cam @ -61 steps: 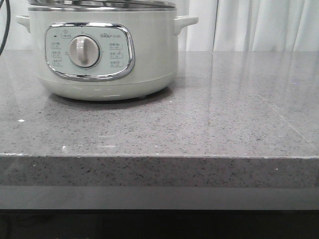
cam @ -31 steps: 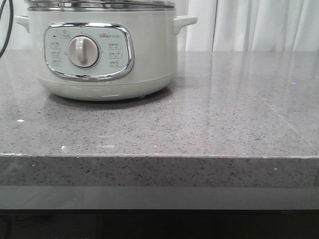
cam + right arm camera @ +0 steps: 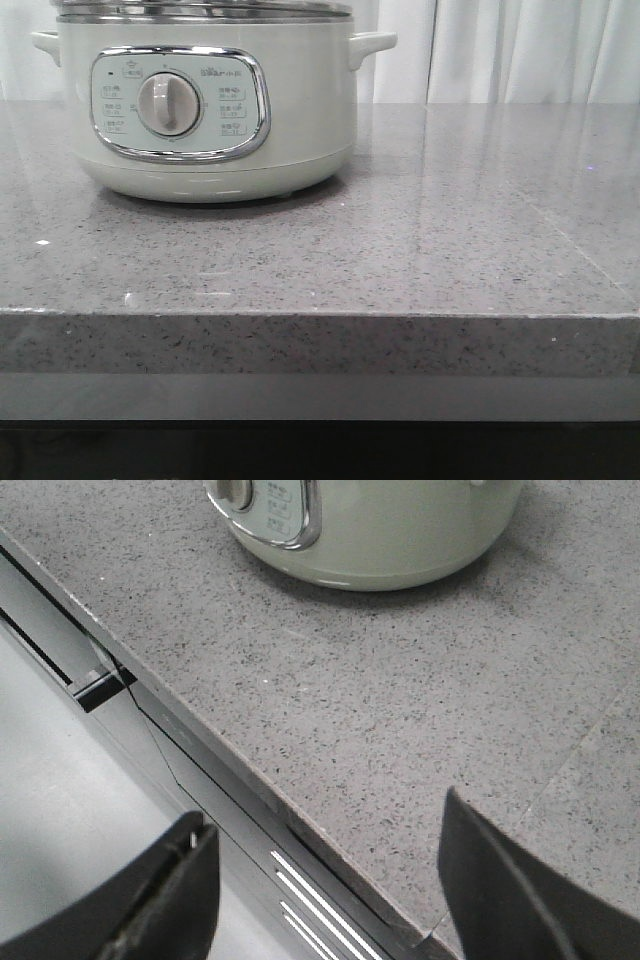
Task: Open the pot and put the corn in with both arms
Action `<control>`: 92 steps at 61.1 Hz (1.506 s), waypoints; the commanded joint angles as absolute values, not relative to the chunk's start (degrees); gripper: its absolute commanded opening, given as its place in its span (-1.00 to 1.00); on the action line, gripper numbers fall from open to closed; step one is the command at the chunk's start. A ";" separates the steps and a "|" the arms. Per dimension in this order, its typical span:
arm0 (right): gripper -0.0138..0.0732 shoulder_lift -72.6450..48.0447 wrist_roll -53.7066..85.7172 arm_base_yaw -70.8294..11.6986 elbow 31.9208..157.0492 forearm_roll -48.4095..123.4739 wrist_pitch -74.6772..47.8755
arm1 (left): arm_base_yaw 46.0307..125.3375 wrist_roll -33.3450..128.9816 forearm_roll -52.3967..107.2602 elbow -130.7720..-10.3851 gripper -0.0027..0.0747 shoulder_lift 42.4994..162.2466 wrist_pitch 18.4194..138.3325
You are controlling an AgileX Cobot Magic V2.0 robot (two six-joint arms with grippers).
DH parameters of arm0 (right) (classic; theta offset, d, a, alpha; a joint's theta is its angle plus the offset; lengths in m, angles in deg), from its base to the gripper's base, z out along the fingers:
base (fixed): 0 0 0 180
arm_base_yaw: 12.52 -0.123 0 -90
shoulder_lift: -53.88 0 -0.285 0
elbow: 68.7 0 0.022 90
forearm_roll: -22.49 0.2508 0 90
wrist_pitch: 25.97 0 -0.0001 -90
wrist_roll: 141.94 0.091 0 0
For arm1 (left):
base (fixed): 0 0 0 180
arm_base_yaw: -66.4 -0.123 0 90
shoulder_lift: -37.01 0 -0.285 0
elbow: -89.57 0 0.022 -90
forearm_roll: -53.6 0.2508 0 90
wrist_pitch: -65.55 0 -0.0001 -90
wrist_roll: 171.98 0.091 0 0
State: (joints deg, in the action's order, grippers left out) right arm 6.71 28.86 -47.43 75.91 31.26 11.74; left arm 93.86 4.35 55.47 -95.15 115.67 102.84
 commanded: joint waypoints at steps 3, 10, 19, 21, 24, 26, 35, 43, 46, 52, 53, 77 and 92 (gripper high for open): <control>0.44 6.83 28.75 -47.12 77.44 31.84 7.64 | 94.18 4.67 55.47 -90.14 0.36 108.76 99.23; 0.44 6.83 28.75 -47.12 77.44 31.84 7.57 | 94.18 4.67 55.37 -83.35 0.36 103.40 99.48; 0.44 6.83 28.75 -47.12 77.44 31.84 7.69 | 94.18 4.67 54.93 -75.38 0.36 96.16 99.61; 0.44 6.83 28.75 -47.12 77.44 31.84 7.69 | 94.18 4.67 54.93 -73.63 0.36 94.76 99.61; 0.44 6.83 28.75 -47.12 77.44 31.84 7.69 | 94.18 4.67 54.80 -71.76 0.36 92.90 99.61; 0.44 6.83 28.75 -47.12 77.44 31.84 7.69 | 94.18 4.67 54.80 -70.26 0.36 91.40 99.50; 0.44 6.83 28.75 -47.12 77.44 31.84 7.63 | 94.18 4.67 54.80 -65.31 0.29 86.65 98.09; 0.43 6.83 28.75 -47.12 77.44 31.84 7.59 | 94.18 4.67 54.80 -62.75 0.13 84.75 96.83; 0.40 6.83 28.75 -47.12 77.44 31.84 7.59 | 94.18 4.67 54.80 -62.51 0.05 84.71 96.83; 0.10 6.83 28.75 -47.12 77.44 31.84 7.59 | 94.18 4.67 54.80 -62.51 -0.18 84.71 96.83; 0.04 6.83 28.75 -47.12 77.44 31.84 7.59 | 94.18 4.67 54.80 -62.51 -0.21 84.71 96.83; -0.84 6.83 28.75 -47.12 77.44 31.84 7.64 | 94.18 4.67 54.80 -62.51 -0.99 84.71 96.83; -0.84 6.83 28.75 -47.12 77.44 31.84 7.64 | 94.18 4.67 54.80 -62.51 -0.98 84.71 96.83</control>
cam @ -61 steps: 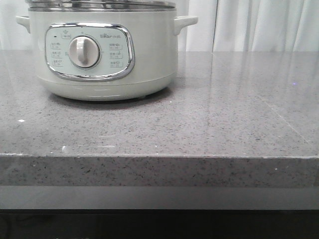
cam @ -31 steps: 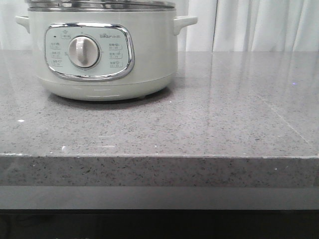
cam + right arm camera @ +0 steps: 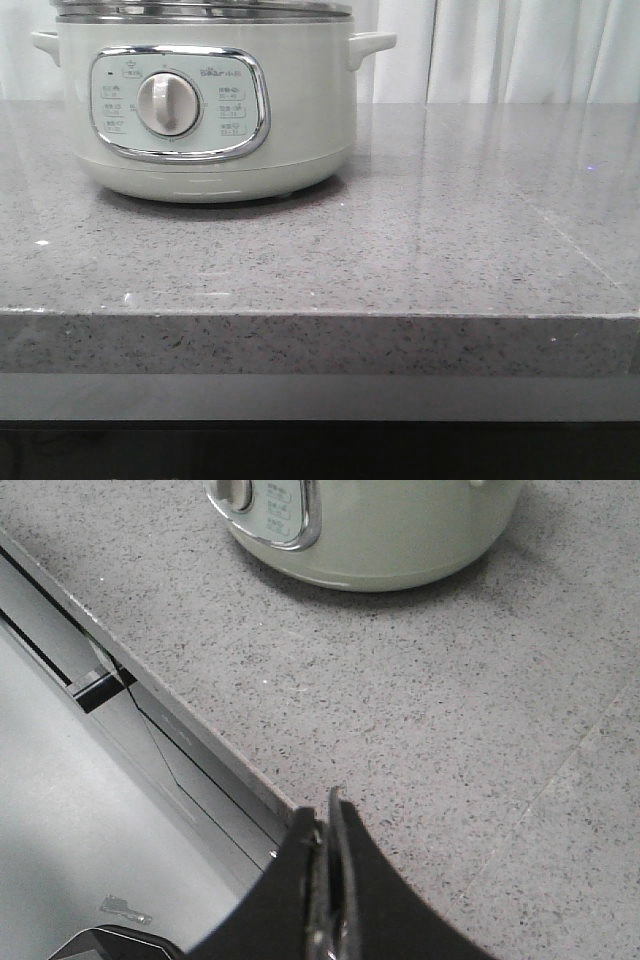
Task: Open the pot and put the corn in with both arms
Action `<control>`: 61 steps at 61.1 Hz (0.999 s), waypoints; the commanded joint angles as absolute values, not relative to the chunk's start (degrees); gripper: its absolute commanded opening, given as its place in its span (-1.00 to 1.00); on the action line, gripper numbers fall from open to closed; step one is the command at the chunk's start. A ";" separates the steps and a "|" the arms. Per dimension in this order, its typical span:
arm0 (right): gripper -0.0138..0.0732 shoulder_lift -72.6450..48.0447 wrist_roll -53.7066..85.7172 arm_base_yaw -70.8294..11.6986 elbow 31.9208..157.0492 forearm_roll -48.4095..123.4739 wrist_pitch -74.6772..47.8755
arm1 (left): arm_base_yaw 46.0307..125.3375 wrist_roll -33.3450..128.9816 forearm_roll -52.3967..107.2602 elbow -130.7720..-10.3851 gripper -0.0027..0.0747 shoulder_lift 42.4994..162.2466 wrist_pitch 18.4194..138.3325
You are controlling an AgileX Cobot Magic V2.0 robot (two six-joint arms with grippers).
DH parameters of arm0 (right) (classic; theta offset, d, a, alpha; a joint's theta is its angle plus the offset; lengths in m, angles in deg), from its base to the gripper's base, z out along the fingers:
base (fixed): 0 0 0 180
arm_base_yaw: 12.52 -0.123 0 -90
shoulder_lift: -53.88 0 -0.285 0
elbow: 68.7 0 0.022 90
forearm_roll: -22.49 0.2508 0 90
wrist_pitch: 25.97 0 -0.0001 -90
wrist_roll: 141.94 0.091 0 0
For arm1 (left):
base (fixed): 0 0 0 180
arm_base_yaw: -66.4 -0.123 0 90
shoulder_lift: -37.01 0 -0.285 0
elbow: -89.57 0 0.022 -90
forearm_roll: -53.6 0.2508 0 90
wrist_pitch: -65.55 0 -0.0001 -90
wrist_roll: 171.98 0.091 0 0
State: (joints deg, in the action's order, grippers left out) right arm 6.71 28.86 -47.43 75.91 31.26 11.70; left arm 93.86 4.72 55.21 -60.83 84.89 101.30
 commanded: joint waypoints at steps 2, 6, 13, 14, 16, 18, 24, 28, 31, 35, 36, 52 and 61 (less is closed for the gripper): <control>-0.84 6.83 28.75 -47.12 77.44 31.84 7.64 | 94.18 4.67 54.80 -62.51 -0.98 84.71 96.83; -0.84 6.83 28.75 -47.12 77.44 31.84 7.64 | 94.18 4.67 54.80 -62.51 -0.98 84.71 96.83; -0.84 6.83 28.75 -47.12 77.44 31.84 7.64 | 94.18 4.67 54.80 -62.51 -0.98 84.71 96.83; -0.84 6.83 28.75 -47.12 77.44 31.84 7.64 | 94.18 4.67 54.80 -62.51 -0.98 84.71 96.83; -0.84 6.83 28.75 -47.12 77.44 31.84 7.64 | 94.18 4.67 54.80 -62.51 -0.98 84.71 96.62; -0.84 6.83 28.75 -47.12 77.44 31.84 7.64 | 94.18 4.67 54.80 -61.97 -0.98 84.71 96.14; -0.84 6.83 28.75 -47.12 77.44 31.84 7.59 | 92.25 4.67 55.28 -58.19 -0.98 82.49 90.79; -0.84 6.83 28.75 -47.12 77.44 31.84 7.64 | 89.06 4.67 55.90 -55.08 -0.98 80.04 87.26; -0.84 6.83 28.75 -47.12 77.44 31.84 7.57 | 86.57 4.67 55.62 -51.84 -0.98 77.95 84.60; -0.84 6.83 28.75 -47.12 77.44 31.84 7.62 | 81.97 4.56 53.06 -47.27 -0.98 73.65 81.53; -0.84 6.83 28.75 -47.12 77.44 31.84 7.62 | 81.19 4.56 52.56 -45.91 -0.98 72.82 81.17; -0.84 6.83 28.75 -47.12 77.44 31.84 7.62 | 70.08 4.56 49.98 -29.31 -0.98 57.61 74.44; -0.84 6.83 28.75 -47.12 77.44 31.84 7.62 | 68.78 4.56 49.98 -21.79 -0.98 50.30 69.67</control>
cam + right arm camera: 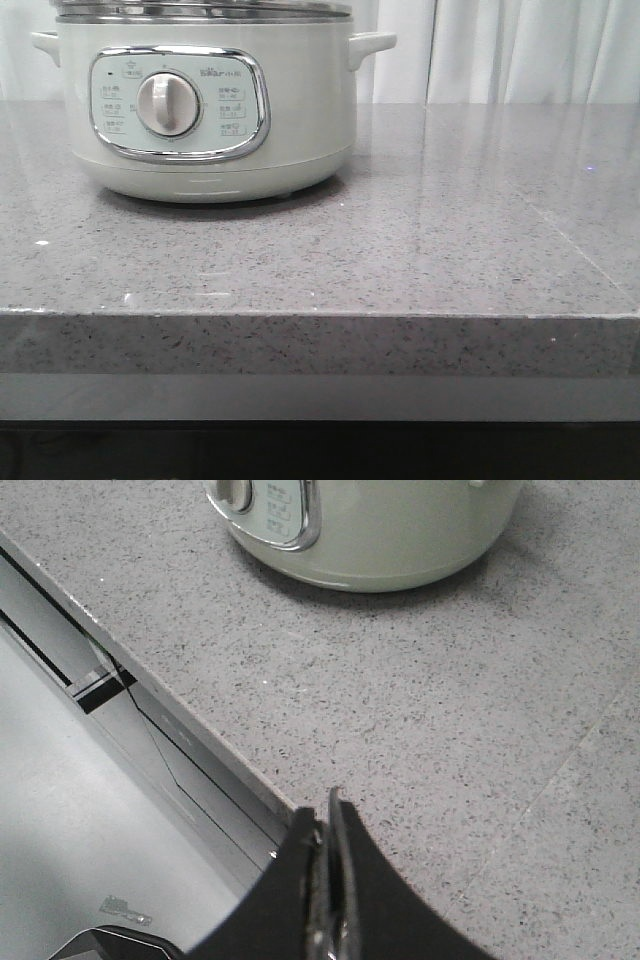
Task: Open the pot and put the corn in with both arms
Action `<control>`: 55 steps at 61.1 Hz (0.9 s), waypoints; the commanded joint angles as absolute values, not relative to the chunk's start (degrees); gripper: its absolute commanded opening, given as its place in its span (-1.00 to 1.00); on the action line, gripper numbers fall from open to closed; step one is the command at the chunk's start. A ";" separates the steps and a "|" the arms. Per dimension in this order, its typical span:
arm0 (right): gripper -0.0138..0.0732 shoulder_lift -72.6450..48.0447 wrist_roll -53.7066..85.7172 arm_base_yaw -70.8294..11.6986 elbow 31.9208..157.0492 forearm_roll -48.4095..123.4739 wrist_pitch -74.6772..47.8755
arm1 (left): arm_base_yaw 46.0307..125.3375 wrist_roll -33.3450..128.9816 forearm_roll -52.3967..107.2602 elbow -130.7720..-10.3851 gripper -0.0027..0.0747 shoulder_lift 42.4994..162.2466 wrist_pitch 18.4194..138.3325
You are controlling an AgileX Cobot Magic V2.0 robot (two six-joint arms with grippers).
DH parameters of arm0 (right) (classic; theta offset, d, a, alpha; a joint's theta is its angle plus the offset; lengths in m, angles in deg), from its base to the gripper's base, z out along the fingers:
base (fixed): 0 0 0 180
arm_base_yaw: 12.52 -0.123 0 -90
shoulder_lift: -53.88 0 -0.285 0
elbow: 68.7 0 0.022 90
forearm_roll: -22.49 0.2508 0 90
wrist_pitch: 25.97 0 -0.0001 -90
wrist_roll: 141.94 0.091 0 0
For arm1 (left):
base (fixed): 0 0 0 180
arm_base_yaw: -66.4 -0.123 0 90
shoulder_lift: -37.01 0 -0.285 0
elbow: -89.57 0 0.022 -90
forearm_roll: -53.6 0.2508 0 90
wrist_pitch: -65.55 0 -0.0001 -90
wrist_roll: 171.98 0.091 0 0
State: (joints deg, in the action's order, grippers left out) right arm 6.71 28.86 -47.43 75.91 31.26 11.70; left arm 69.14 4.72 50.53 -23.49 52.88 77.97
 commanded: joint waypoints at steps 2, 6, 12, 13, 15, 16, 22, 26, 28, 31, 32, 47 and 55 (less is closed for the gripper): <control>-0.84 6.83 28.75 -47.12 77.44 31.84 7.62 | 68.78 4.56 49.98 -20.58 -0.98 48.82 68.69; -0.84 6.83 28.75 -47.12 77.44 31.84 7.62 | 68.78 4.56 49.98 -17.88 -0.98 46.55 66.09; -0.84 6.83 28.75 -47.12 77.44 31.84 7.62 | 68.44 4.56 49.98 -15.11 -0.98 43.58 63.06; -0.84 6.83 28.75 -47.12 77.44 31.84 7.62 | 68.44 4.56 49.98 -14.74 -0.98 43.39 62.54; -0.84 6.83 28.75 -47.12 77.44 31.84 7.62 | 68.44 4.56 49.98 -14.02 -0.98 43.39 60.80; -0.84 6.83 28.75 -47.12 77.44 31.84 7.57 | 68.44 4.56 49.98 -13.47 -0.98 43.52 59.58; -0.84 6.83 28.75 -47.12 77.44 31.84 7.72 | 68.44 4.56 49.98 -12.21 -0.98 43.51 57.97; -0.84 6.83 28.75 -47.12 77.44 31.84 7.72 | 68.44 4.56 49.98 -12.15 -0.98 43.51 57.86; -0.84 6.83 28.75 -47.12 77.44 31.84 7.66 | 68.44 4.56 49.98 -12.15 -0.98 43.51 57.96; -0.84 6.83 28.75 -47.12 77.44 31.84 7.66 | 68.44 4.56 49.98 -12.15 -0.98 43.51 57.96; -0.84 6.83 28.75 -47.12 77.44 31.84 7.66 | 68.44 4.56 49.98 -12.15 -0.98 43.51 57.96; -0.84 6.83 28.75 -47.12 77.44 31.84 7.66 | 68.44 4.56 49.98 -12.15 -0.98 43.51 57.96; -0.84 6.83 28.75 -47.12 77.44 31.84 7.66 | 68.44 4.56 49.98 -12.15 -0.98 43.51 57.96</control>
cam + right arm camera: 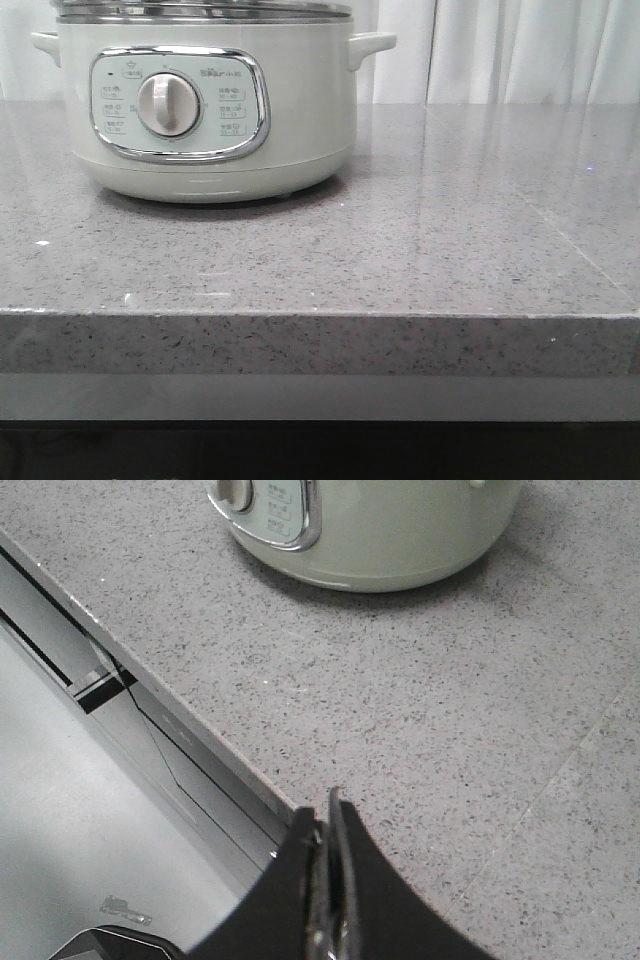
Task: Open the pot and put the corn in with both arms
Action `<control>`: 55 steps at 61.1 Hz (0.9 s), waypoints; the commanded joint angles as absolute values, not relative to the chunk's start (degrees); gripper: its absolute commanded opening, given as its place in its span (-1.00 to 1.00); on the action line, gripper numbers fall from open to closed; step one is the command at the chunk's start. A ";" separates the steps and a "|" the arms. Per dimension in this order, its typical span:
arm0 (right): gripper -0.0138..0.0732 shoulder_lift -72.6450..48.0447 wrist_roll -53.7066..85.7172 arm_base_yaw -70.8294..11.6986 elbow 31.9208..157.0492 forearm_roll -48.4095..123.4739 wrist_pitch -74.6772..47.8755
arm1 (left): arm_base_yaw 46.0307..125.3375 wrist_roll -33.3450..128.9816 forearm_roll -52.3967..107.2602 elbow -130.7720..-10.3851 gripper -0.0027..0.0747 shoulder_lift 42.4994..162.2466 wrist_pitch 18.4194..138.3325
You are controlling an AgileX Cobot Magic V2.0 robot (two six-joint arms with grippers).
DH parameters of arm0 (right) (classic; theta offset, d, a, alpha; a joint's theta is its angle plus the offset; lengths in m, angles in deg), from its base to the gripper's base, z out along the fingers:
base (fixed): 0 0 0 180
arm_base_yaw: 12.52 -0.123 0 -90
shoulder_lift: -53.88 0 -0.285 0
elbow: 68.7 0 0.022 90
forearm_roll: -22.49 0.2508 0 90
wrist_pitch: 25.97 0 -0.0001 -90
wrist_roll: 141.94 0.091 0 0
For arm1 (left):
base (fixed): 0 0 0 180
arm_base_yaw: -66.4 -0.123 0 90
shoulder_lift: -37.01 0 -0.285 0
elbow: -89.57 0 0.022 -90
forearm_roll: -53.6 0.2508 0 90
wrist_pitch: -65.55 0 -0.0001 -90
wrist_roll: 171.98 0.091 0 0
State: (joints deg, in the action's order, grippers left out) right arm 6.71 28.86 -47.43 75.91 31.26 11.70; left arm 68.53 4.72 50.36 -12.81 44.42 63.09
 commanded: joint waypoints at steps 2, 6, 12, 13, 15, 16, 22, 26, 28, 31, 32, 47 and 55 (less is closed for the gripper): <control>-0.84 6.83 28.75 -47.12 77.44 31.84 7.66 | 68.44 4.56 49.98 -12.15 -0.98 43.51 57.96; -0.84 6.83 28.75 -47.12 77.44 31.84 7.66 | 68.44 4.56 49.98 -12.15 -0.98 43.51 57.96; -0.84 6.83 28.75 -47.12 77.44 31.84 7.66 | 68.44 4.56 49.98 -12.15 -0.98 43.51 57.96; -0.84 6.83 28.75 -47.12 77.44 31.84 7.66 | 68.44 4.56 49.98 -12.15 -0.98 43.51 57.96; -0.84 6.83 28.75 -47.12 77.44 31.84 7.66 | 68.44 4.56 49.98 -12.15 -0.98 43.51 57.96; -0.84 6.83 28.75 -47.12 77.44 31.84 7.66 | 68.44 4.56 49.98 -12.15 -0.98 43.51 57.96; -0.84 7.56 28.75 -46.98 76.84 31.78 7.43 | 68.44 4.56 49.98 -12.15 -0.98 43.51 57.96; -0.84 9.32 28.75 -44.33 74.89 32.10 6.34 | 68.44 4.56 49.98 -12.15 -0.98 43.51 57.96; -0.84 10.64 28.75 -42.24 73.24 32.03 4.70 | 68.44 4.56 49.98 -12.15 -0.98 43.51 57.96; -0.84 13.19 28.75 -39.41 70.76 31.64 1.67 | 68.56 4.56 49.98 -12.15 -0.98 43.51 57.96; -0.84 14.02 28.75 -37.98 69.33 31.51 -0.01 | 68.56 4.56 49.98 -12.15 -0.98 43.51 57.96; -0.84 33.17 28.75 -24.26 49.94 31.57 -18.91 | 68.56 4.56 49.98 -12.15 -0.98 43.51 57.96; -0.84 42.17 28.75 -19.85 40.18 31.62 -26.36 | 68.56 4.56 49.98 -12.15 -0.98 43.51 57.96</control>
State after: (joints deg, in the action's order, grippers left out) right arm 38.19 28.86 -22.13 43.31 31.47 -16.68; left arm 68.53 4.72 50.27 -12.81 44.42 63.00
